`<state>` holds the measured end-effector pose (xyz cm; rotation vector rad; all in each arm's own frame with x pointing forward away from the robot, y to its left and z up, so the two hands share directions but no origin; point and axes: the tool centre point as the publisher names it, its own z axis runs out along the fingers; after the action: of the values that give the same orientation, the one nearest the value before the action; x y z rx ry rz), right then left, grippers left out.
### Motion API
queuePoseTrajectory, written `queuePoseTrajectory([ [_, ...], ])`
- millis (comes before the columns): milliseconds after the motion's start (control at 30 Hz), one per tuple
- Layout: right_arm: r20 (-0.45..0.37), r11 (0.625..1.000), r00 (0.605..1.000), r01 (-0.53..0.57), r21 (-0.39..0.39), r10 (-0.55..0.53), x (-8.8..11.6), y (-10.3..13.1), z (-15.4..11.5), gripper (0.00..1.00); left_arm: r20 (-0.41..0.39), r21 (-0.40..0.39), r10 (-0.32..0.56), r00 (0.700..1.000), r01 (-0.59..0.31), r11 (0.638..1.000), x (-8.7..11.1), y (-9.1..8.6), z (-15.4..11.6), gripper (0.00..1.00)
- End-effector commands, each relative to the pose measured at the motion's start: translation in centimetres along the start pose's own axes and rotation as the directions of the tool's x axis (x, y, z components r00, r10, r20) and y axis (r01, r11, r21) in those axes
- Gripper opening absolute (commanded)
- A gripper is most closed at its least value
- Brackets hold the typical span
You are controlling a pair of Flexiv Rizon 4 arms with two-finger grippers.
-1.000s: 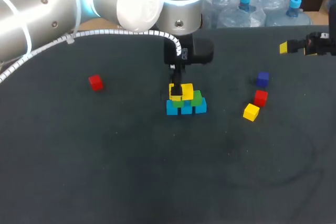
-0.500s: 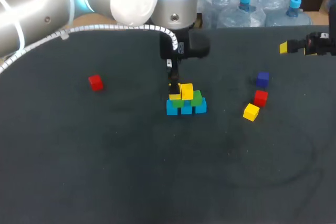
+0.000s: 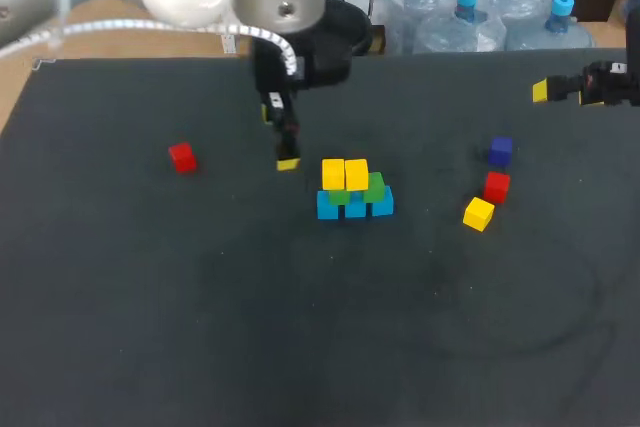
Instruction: Place the blue cubes, place green cubes on the blue cubes, place the yellow cubes on the green cubes, then place the red cubes on the yellow cubes, and place purple cube on the red cubes.
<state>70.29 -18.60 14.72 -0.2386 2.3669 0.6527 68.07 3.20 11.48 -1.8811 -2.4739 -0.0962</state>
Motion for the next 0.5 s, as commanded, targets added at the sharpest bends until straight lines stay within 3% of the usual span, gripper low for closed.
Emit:
queuePoseTrajectory([
  [33,0.0,1.0,1.0,-0.001,0.005,0.001,0.0,0.1,-0.1,1.0,0.082,-0.081,-0.062,0.995,0.069,0.994,3.0,-0.3,-0.7,1.0],
  [267,0.0,1.0,1.0,-0.001,0.005,0.001,0.0,0.1,-0.1,1.0,0.183,-0.153,-0.133,0.974,0.162,0.975,4.7,0.6,-1.2,1.0],
  [500,0.0,1.0,1.0,-0.001,0.005,0.001,0.0,0.1,-0.1,1.0,0.269,-0.219,-0.221,0.937,0.283,0.934,8.5,2.2,-2.3,1.0],
])
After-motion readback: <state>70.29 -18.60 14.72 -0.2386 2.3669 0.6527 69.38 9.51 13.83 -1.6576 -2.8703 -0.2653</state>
